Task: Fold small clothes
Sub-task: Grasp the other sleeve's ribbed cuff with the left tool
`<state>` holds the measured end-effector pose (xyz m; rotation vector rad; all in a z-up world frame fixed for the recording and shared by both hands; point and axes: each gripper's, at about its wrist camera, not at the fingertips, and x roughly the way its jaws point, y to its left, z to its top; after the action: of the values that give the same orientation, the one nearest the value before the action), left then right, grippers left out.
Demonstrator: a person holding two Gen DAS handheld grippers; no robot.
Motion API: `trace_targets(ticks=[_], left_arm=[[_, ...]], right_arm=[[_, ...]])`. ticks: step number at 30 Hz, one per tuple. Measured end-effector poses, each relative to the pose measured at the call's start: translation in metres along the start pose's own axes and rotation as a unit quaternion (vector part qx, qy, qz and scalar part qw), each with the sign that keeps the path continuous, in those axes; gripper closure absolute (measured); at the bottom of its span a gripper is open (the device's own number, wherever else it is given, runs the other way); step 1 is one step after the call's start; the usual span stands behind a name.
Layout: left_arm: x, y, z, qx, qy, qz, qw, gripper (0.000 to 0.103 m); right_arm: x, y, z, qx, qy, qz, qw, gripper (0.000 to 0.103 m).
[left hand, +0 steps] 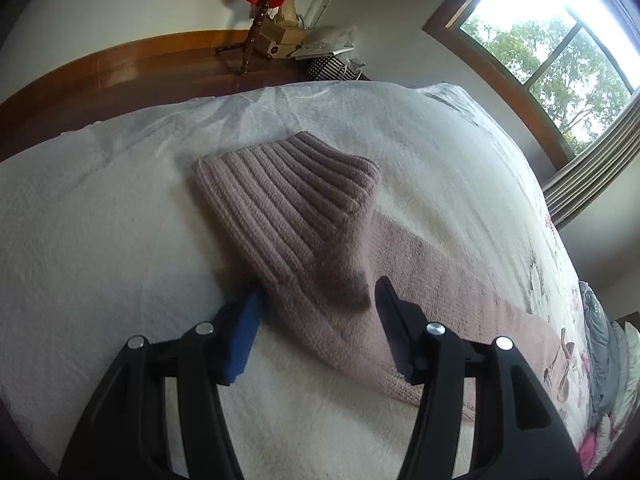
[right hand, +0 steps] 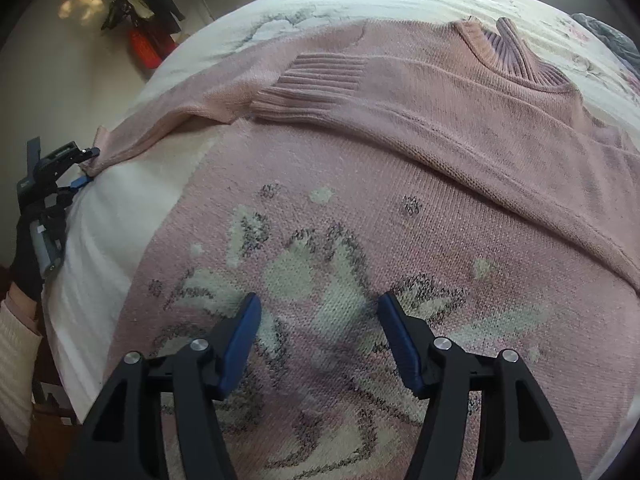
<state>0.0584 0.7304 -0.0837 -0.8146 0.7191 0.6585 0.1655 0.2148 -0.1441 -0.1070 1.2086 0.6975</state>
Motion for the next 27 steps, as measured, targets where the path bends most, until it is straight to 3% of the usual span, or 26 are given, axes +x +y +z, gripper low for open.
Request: trace_targets(ticks=[4,8,10,15,20,27], left_arm=[[0.006,-0.007,0.009,0.006,-0.003,0.013,0.9999,0.050],[0.007,-0.010,0.016,0.006,-0.003,0.017,0.9998,0.079],[0.005,-0.011,0.016,-0.003,0.001,0.004,1.0000,0.086],[-0.014,-0.032,0.009,0.032,-0.022,-0.014,0.9991,0.088],[-0.031,-0.083,-0.004,0.087,-0.024,-0.051,0.9946,0.088],[-0.046,-0.183,-0.060,0.187,0.010,-0.128,0.9738,0.088]], right_arm=[[0.003,0.001,0.004,0.000,-0.001,-0.002,1.000,0.039],[0.002,-0.001,0.003,0.003,-0.002,-0.002,1.000,0.039],[-0.001,-0.003,0.001,0.003,-0.003,-0.005,1.000,0.039],[-0.012,-0.014,-0.006,0.008,-0.009,-0.013,1.000,0.039],[-0.024,-0.028,-0.012,0.023,-0.017,-0.019,0.999,0.039],[-0.035,-0.047,-0.022,0.037,-0.022,-0.035,0.998,0.039]])
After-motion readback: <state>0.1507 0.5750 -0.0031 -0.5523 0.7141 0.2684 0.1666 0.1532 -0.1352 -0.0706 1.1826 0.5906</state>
